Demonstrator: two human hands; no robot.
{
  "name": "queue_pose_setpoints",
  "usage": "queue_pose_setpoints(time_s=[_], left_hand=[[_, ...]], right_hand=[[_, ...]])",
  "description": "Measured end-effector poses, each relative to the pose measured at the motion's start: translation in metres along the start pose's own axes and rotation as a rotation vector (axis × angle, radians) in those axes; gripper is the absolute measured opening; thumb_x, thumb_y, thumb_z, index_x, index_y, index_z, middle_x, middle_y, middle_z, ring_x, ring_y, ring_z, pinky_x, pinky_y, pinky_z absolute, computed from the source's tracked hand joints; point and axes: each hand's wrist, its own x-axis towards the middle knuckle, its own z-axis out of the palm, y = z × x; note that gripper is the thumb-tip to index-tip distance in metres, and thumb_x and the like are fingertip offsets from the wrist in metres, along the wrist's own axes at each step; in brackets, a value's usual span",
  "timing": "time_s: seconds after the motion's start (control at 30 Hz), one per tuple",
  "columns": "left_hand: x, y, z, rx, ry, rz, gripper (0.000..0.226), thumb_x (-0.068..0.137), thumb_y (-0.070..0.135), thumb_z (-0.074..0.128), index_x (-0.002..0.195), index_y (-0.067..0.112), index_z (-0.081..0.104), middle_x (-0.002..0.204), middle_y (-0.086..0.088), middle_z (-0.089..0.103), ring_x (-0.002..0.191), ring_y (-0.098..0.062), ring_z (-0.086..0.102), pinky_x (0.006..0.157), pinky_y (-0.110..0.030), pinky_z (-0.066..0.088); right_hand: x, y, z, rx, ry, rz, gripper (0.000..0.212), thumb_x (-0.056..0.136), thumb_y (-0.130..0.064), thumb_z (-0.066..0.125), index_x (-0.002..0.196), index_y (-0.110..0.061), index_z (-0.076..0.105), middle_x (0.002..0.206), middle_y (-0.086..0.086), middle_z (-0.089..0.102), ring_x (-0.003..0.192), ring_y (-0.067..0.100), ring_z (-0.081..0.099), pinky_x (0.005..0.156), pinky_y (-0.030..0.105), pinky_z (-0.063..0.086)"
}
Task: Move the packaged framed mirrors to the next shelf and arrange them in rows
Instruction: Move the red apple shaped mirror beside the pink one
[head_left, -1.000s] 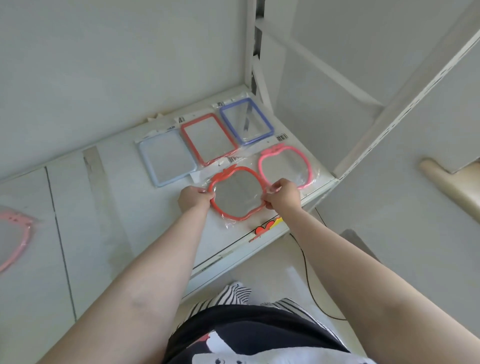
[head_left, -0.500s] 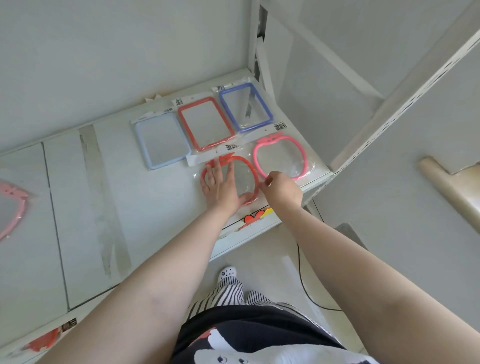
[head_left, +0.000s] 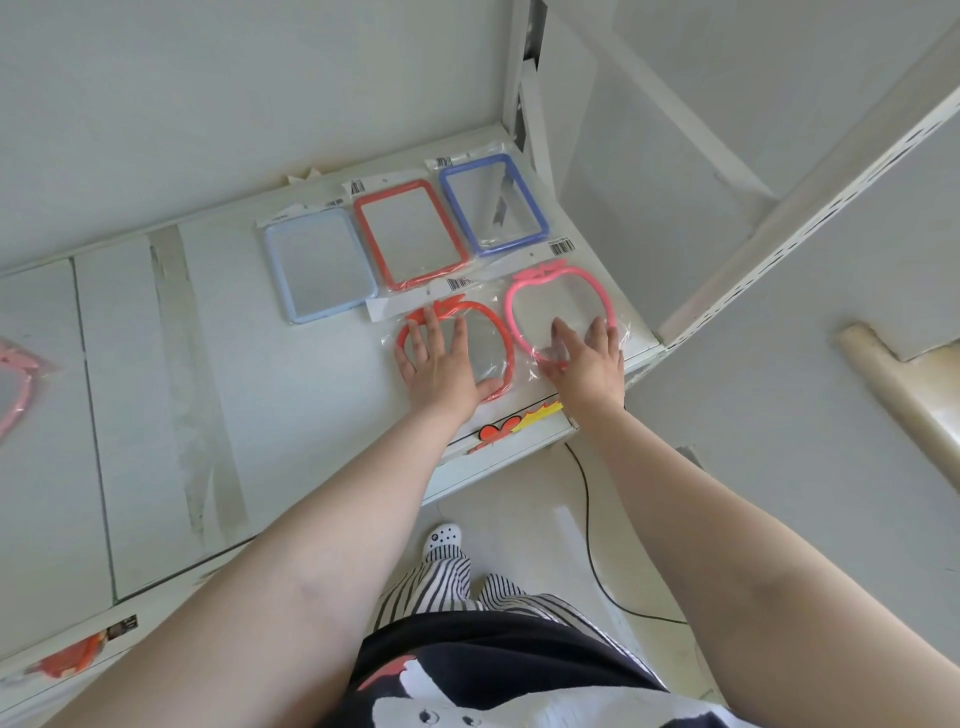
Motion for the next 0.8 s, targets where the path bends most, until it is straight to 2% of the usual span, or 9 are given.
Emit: queue_pose_setpoints(time_s=[0.5, 0.7, 0.8], left_hand=[[-0.005, 0.004, 0.0, 0.005, 0.01, 0.007, 0.098, 0.08, 0.067, 0.053, 0.154, 0.027, 0.003, 0.16, -0.013, -0.019, 0.149, -0.036, -0.014, 0.12, -0.054, -0.004], [-0.004, 0.003, -0.001, -0.009, 0.01, 0.006, 0.097, 0.08, 0.067, 0.054, 0.154, 0.027, 0.005, 0.161, -0.015, -0.016, 0.149, -0.036, -0.013, 0.12, -0.053, -0.003], [-0.005, 0.002, 0.0, -0.025, 0.055, 0.01, 0.093, 0.079, 0.065, 0.056, 0.153, 0.027, 0.014, 0.161, -0.017, -0.007, 0.15, -0.035, -0.006, 0.12, -0.051, 0.0]], right_hand=[[-0.001, 0.005, 0.0, 0.045, 0.033, 0.02, 0.048, 0.093, -0.041, 0.057, 0.138, -0.04, 0.041, 0.161, 0.008, 0.009, 0.151, 0.024, -0.005, 0.115, 0.04, 0.029], [-0.002, 0.001, -0.004, -0.018, 0.034, 0.012, 0.046, 0.091, -0.039, 0.059, 0.134, -0.036, 0.044, 0.158, 0.012, 0.016, 0.15, 0.03, 0.001, 0.116, 0.043, 0.023], [-0.005, -0.001, -0.009, -0.007, 0.054, 0.008, 0.044, 0.091, -0.037, 0.06, 0.133, -0.031, 0.047, 0.154, 0.011, 0.024, 0.147, 0.03, 0.009, 0.112, 0.043, 0.025]])
